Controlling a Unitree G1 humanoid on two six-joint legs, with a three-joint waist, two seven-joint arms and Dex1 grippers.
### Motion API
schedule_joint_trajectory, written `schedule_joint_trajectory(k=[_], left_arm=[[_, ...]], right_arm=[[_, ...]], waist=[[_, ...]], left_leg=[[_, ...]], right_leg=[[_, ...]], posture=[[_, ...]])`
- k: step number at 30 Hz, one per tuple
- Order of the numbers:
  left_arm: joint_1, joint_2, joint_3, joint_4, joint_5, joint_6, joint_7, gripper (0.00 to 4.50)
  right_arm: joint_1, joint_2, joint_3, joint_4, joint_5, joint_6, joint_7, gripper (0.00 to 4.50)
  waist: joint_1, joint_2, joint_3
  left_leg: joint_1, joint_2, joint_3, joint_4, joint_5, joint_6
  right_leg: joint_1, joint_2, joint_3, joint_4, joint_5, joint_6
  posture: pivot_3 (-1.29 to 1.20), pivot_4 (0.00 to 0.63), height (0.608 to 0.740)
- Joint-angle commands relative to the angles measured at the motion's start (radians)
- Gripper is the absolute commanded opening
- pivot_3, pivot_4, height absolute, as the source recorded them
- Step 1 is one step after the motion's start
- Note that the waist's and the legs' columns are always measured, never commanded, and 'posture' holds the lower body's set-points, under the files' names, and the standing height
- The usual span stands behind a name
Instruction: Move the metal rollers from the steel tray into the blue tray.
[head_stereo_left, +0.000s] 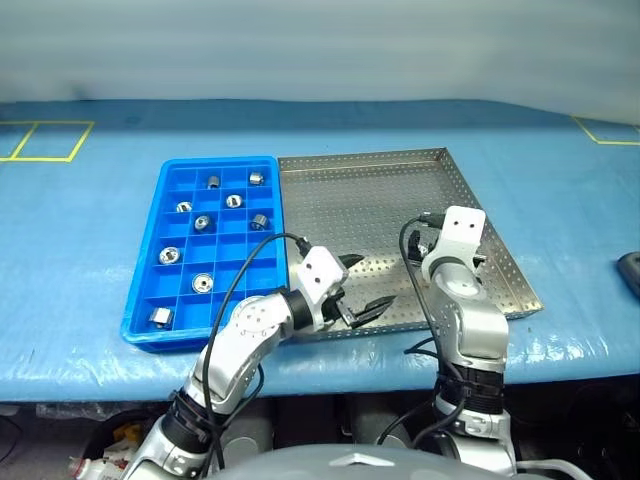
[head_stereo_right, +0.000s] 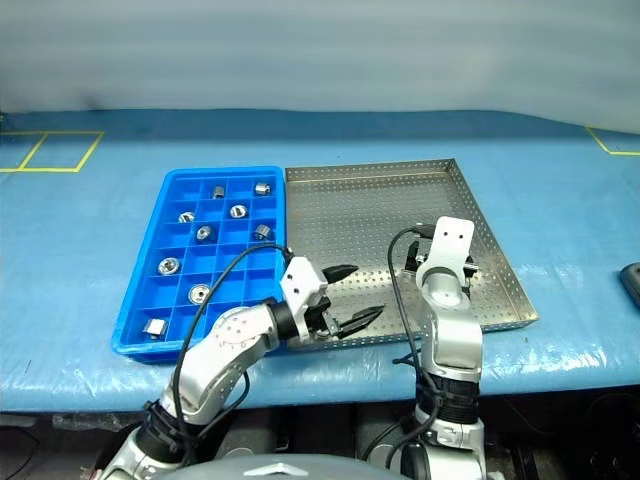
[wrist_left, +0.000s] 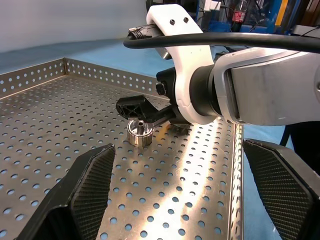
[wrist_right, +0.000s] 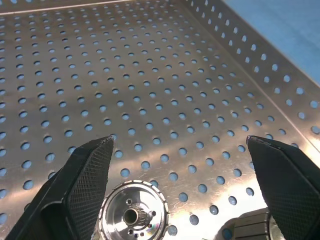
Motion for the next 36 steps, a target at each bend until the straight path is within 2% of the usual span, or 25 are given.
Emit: schedule_joint_trajectory(k=[1, 6, 7, 9, 14, 16, 21, 26, 36], left_arm=[[0.009, -0.012, -0.020, -0.054, 0.013, -0.036, 0.009, 4.44], [0.019, -0.018, -0.020, -0.059, 0.011, -0.045, 0.011, 4.44], [0.019, -0.017, -0.021, -0.059, 0.008, -0.045, 0.009, 4.48], [0.018, -0.007, -0.023, -0.064, 0.014, -0.047, 0.003, 4.50], [0.018, -0.007, -0.010, -0.071, 0.006, -0.035, 0.010, 4.50], [0.020, -0.007, -0.006, -0.074, 0.007, -0.035, 0.014, 4.50], [0.032, -0.029, 0.028, -0.094, -0.001, -0.032, 0.056, 4.50], [0.045, -0.075, 0.096, -0.120, 0.010, -0.034, 0.150, 4.50], [0.137, -0.035, 0.227, -0.234, 0.083, -0.014, 0.294, 4.50]], right_arm=[[-0.018, 0.002, 0.008, 0.032, 0.012, -0.037, 0.009, 4.50], [-0.001, -0.010, 0.039, 0.065, 0.015, -0.049, 0.039, 4.50], [0.002, -0.012, 0.046, 0.067, 0.013, -0.047, 0.043, 4.32], [0.009, -0.007, 0.053, 0.065, 0.017, -0.036, 0.046, 3.94], [0.015, 0.013, 0.058, 0.037, 0.028, -0.015, 0.045, 2.24], [0.017, 0.016, 0.071, 0.016, 0.027, -0.001, 0.049, 1.71], [-0.011, -0.005, 0.144, -0.090, 0.022, 0.073, 0.087, 1.72], [-0.119, -0.059, 0.246, -0.137, 0.026, 0.117, 0.171, 1.72], [-0.334, -0.049, 0.358, 0.054, 0.062, 0.044, 0.305, 1.72]], waist=[[0.001, 0.000, 0.000], [0.005, 0.001, 0.000], [0.006, 0.001, 0.000], [0.009, 0.001, 0.000], [0.009, 0.001, 0.000], [0.010, 0.001, 0.000], [0.012, 0.002, 0.001], [0.024, 0.002, 0.002], [0.103, 0.002, 0.002]], left_leg=[[0.000, 0.000, 0.000, 0.000, 0.000, 0.000], [0.000, 0.000, 0.000, 0.000, 0.000, 0.000], [0.000, 0.000, 0.000, 0.000, 0.000, 0.000], [0.000, 0.000, 0.000, 0.000, 0.000, 0.000], [0.000, 0.001, 0.000, 0.000, 0.000, 0.000], [0.000, 0.001, 0.000, 0.000, 0.000, 0.000], [-0.001, 0.001, 0.000, -0.001, 0.000, 0.000], [0.000, 0.000, 0.000, 0.000, 0.000, 0.000], [-0.001, 0.000, -0.003, -0.004, 0.000, 0.000]], right_leg=[[0.000, 0.000, 0.000, 0.000, 0.000, 0.000], [0.000, 0.000, 0.000, 0.000, 0.000, 0.000], [0.000, 0.000, 0.000, 0.000, 0.000, 0.000], [0.000, 0.000, 0.000, 0.000, 0.000, 0.000], [0.000, 0.000, 0.000, 0.000, 0.000, 0.000], [0.000, 0.000, 0.000, 0.000, 0.000, 0.000], [-0.001, 0.000, 0.000, 0.000, 0.000, 0.000], [-0.001, 0.000, 0.000, 0.000, 0.000, 0.001], [-0.001, 0.001, -0.003, -0.001, -0.001, -0.001]], posture=[[0.05, 0.150, 0.740], [0.08, 0.150, 0.740], [0.08, 0.150, 0.740], [0.09, 0.150, 0.740], [0.09, 0.150, 0.740], [0.10, 0.150, 0.740], [0.14, 0.150, 0.740], [0.21, 0.150, 0.740], [0.40, 0.150, 0.740]])
